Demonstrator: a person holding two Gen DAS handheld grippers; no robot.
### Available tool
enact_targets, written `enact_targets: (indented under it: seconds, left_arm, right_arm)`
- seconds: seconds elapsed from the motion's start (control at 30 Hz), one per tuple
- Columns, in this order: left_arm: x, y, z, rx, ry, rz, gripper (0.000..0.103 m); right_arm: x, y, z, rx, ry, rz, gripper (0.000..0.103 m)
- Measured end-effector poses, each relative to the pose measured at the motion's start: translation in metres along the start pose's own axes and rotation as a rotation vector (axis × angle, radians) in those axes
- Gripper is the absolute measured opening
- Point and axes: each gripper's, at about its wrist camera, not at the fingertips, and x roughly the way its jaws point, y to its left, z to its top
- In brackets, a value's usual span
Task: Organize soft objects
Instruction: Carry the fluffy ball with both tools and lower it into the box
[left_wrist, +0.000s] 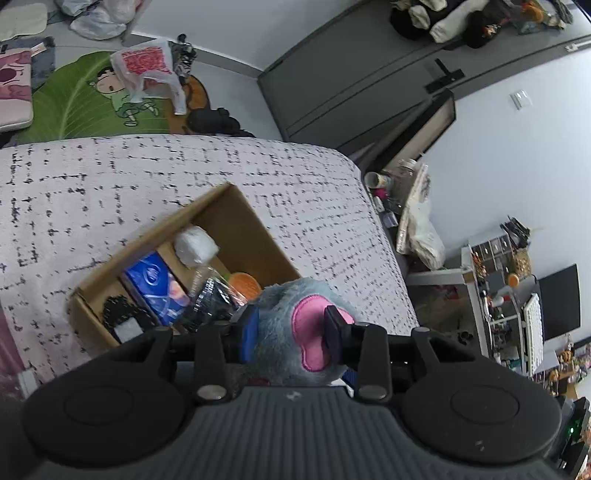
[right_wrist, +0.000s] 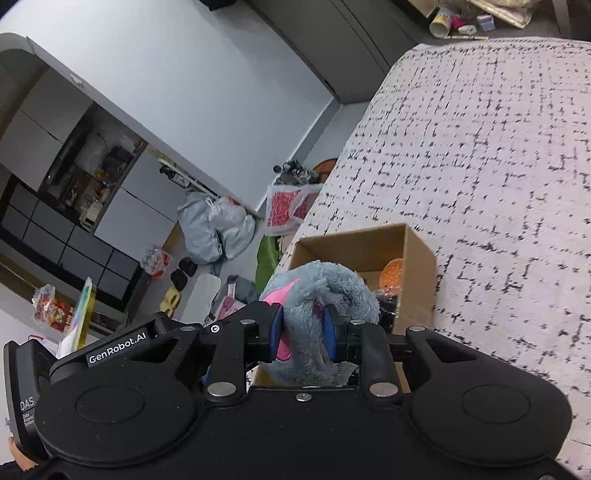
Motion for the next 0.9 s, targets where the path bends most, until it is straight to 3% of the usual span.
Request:
enact_targets:
  seconds: [0.47, 0.53, 0.6, 0.73, 0.8, 0.87, 0.9]
  left_arm:
    - [0.022, 0.044, 0.022, -0.068, 0.045, 0.076, 0.038]
    - [0.022, 0.045, 0.022, -0.058, 0.040, 0.106, 0.042]
    - [0.022, 0.047, 0.021, -0.057, 0.044, 0.123, 0.042]
    - [0.020, 0.048, 0.021, -0.044, 0.048, 0.158, 0.050]
    - [0.016, 0.046, 0.019, -0.030, 0.037, 0.185, 0.058]
    - [0.012, 0.042, 0.017, -0.012, 0.026, 0.205, 0.071]
    - [0.010, 0.040, 0.015, -0.001, 0.022, 0.215, 0.073]
  right_arm:
    - [0.046, 0.003, -0.011, 0.020, 0.095, -0.070, 0.026]
    - [0.045, -0.001, -0.012, 0.036, 0.095, -0.080, 0.034]
    - [0.042, -0.003, -0.013, 0.039, 0.081, -0.095, 0.050]
    - [0.033, -0.007, -0.015, 0.053, 0.062, -0.110, 0.056]
    - [0.028, -0.008, -0.017, 0.055, 0.050, -0.117, 0.065]
    - [0.023, -0.008, -0.019, 0.043, 0.037, -0.137, 0.069]
    - [0.020, -0.008, -0.021, 0.039, 0.033, -0.144, 0.070]
